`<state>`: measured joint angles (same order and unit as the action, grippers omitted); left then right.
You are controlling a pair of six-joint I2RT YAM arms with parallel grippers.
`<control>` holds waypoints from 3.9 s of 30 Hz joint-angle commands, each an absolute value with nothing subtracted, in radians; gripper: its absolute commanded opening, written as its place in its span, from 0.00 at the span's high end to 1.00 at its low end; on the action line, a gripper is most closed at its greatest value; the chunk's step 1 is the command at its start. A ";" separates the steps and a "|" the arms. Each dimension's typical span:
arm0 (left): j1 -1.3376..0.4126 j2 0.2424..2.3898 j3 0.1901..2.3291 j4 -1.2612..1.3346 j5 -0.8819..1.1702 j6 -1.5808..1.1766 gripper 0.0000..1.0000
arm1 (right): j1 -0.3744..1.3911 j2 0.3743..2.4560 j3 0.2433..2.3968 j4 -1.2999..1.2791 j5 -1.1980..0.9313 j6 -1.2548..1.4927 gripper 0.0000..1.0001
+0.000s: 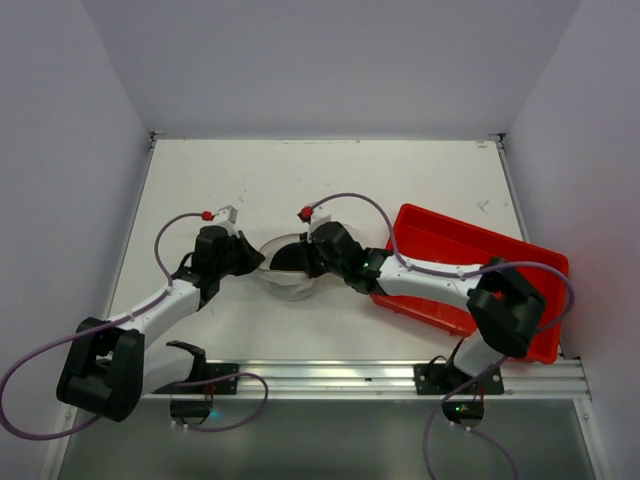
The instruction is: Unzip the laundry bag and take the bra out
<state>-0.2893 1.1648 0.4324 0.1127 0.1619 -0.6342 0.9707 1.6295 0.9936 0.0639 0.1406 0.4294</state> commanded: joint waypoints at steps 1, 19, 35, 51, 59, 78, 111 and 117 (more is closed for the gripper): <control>-0.291 1.164 0.476 0.068 0.095 -0.611 1.00 | 0.968 1.487 0.968 0.129 0.189 0.391 1.00; -0.291 1.140 0.416 0.222 0.277 -0.624 1.00 | 0.953 1.242 0.789 0.383 0.186 0.342 1.00; -0.293 1.151 0.413 0.285 0.388 -0.594 0.95 | 0.946 1.420 0.851 0.557 -0.044 0.350 1.00; -0.293 1.103 0.410 0.242 0.367 -0.587 0.48 | 0.916 1.333 0.822 0.572 0.035 0.322 1.00; -0.291 1.042 0.425 0.213 0.353 -0.598 0.29 | 0.850 1.336 0.761 0.635 -0.196 0.362 1.00; -0.285 0.999 0.500 0.152 0.463 -0.621 0.26 | 0.827 1.321 0.719 0.660 -0.531 0.351 1.00; -0.271 1.054 0.739 -0.186 0.265 -0.561 0.14 | 0.818 1.597 0.615 1.045 0.008 0.541 1.00; -0.273 1.008 0.661 -0.163 0.339 -0.563 0.22 | 0.818 1.614 0.633 1.040 0.035 0.558 1.00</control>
<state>-0.2771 1.0428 0.7010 -0.1951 0.2787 -0.5819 0.8234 1.6108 0.5869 0.9581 -0.0090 0.5434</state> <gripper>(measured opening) 0.795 0.026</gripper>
